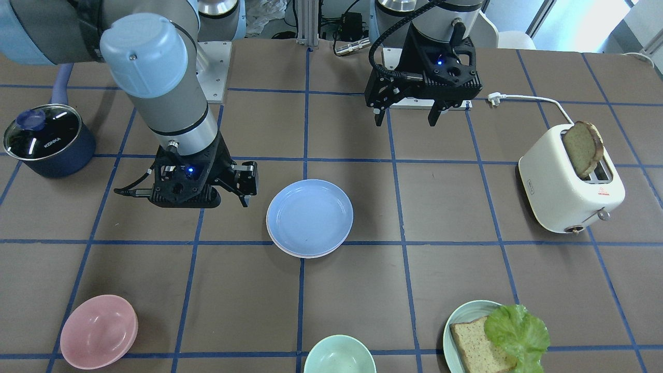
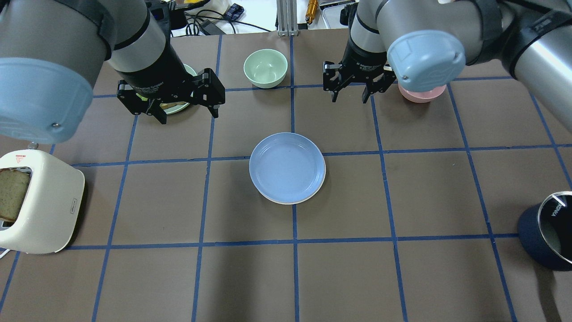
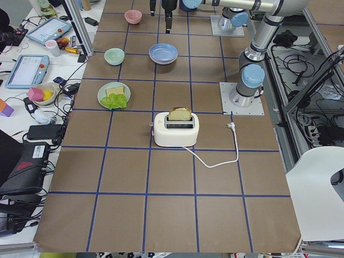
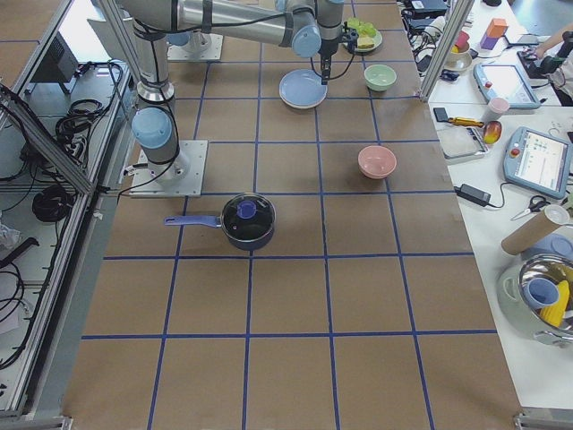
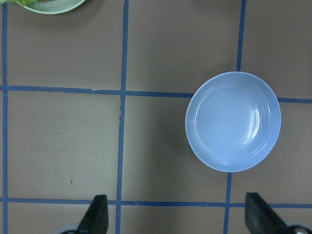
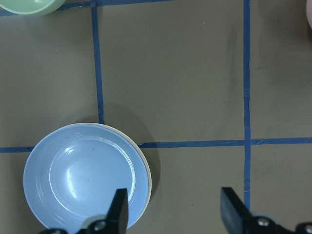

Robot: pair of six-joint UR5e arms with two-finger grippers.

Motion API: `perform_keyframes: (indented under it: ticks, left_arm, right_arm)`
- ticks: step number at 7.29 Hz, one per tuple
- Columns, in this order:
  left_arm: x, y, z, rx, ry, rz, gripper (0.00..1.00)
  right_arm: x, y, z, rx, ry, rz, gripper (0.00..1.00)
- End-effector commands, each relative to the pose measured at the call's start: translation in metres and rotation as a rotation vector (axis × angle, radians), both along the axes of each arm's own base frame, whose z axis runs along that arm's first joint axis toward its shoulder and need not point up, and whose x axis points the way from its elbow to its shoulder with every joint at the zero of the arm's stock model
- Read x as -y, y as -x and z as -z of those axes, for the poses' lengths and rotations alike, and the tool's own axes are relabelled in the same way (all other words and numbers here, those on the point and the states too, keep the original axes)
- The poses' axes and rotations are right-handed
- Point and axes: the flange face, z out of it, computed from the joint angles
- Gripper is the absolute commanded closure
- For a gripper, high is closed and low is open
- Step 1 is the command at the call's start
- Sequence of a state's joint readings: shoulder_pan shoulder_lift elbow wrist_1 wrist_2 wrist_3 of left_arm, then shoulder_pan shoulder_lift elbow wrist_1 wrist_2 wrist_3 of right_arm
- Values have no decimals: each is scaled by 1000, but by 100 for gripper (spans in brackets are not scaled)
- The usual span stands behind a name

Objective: Stack three plates with pink and blue

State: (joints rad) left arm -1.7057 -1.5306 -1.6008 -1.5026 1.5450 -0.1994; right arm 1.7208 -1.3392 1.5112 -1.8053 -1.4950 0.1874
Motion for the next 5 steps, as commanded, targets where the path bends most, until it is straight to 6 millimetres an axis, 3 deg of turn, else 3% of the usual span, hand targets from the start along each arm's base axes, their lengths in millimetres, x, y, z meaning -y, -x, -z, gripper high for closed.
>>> perform_keyframes:
  ticks: [1,3,4,5]
  left_arm:
    - [1,-4,-4,19,1,-6,0]
    - [2,-9,-3,68,0,-9,0]
    - [1,-12,-2,96,-7,-11,0]
    - [1,-12,-3,98,-7,-10,0]
  right_arm:
    - [-9,20,-25,-91,12,-128,26]
    - [-23,85,-53,-104,-18,-92,26]
    - [-41,83,-80,-94,37,-92,26]
    - [-45,85,-86,-98,45,-92,25]
